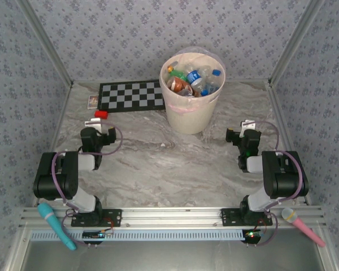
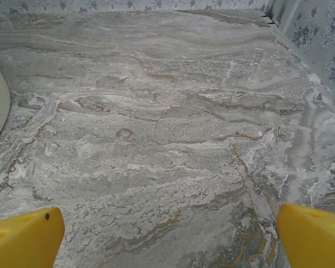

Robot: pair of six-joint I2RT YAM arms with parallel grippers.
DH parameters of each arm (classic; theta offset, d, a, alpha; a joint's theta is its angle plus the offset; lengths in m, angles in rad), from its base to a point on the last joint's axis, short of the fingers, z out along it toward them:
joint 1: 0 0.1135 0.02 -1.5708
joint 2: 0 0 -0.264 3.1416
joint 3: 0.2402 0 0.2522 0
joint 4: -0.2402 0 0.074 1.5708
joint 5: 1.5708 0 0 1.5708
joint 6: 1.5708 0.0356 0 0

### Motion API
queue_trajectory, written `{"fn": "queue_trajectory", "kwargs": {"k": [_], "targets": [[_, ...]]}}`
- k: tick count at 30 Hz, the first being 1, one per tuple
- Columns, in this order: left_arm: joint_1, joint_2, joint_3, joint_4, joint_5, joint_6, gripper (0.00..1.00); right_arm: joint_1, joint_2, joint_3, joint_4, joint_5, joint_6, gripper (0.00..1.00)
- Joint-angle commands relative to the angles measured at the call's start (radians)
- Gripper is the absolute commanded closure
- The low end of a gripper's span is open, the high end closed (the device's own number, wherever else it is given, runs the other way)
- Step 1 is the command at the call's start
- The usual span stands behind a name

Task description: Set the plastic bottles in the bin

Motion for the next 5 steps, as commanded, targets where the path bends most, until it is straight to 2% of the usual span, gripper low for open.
{"fn": "queue_trajectory", "kwargs": {"k": [1, 5], "targets": [[-0.003, 0.004, 0.008, 0.030, 0.006, 0.013, 0.00, -0.002, -0.001, 0.014, 0.021, 0.024, -0.004, 0.01], [-0.005, 0.003, 0.008, 0.030, 0.005, 0.013, 0.00, -0.002, -0.001, 0.015, 0.021, 0.022, -0.004, 0.00]]}}
